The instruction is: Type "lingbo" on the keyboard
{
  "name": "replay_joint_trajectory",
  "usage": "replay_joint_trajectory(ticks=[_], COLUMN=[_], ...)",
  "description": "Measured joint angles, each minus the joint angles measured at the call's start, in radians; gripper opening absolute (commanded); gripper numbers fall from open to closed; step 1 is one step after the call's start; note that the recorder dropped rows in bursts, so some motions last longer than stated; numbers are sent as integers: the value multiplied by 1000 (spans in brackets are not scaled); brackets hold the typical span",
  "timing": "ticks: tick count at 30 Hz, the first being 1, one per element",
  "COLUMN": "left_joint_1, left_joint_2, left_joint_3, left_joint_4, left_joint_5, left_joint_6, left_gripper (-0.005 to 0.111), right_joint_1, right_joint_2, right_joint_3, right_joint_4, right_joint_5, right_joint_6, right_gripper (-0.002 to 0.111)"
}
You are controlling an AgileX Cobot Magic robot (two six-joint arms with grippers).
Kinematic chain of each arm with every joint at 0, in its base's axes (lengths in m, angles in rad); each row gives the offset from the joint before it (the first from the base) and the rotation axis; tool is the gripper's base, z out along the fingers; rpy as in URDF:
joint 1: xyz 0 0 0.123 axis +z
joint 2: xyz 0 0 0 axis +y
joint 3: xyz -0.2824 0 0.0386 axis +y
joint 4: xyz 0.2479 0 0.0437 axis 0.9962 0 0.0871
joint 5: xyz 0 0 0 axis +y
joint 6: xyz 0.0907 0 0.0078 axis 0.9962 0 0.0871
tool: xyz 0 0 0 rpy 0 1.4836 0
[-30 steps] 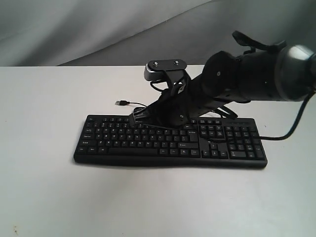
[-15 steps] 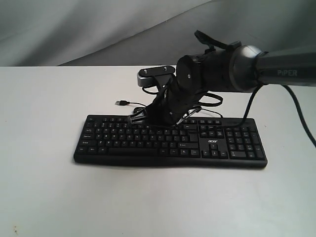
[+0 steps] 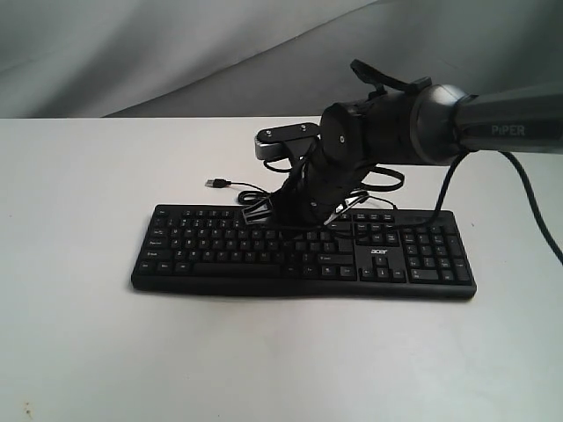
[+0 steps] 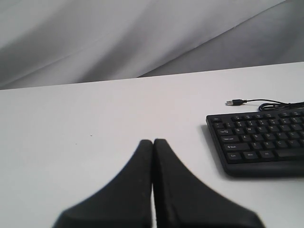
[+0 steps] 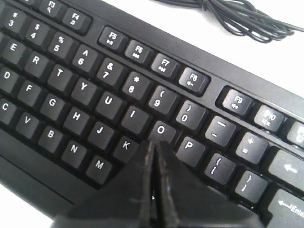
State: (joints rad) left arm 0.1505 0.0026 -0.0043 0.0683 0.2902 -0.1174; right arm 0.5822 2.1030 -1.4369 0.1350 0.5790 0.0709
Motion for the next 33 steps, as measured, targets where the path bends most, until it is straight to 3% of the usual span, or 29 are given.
replay_joint_trajectory(ticks=[33], left_joint_1=[0], left_joint_2=[0], left_joint_3=[0], left_joint_4=[0], left_joint_5=[0], left_joint_6=[0], left_gripper=[1], right_joint_1=[-1], right_joint_2=[32], right_joint_3=[0], right_joint_4=[70], right_joint_5=[-13], right_joint_6=[-62], right_gripper=[0])
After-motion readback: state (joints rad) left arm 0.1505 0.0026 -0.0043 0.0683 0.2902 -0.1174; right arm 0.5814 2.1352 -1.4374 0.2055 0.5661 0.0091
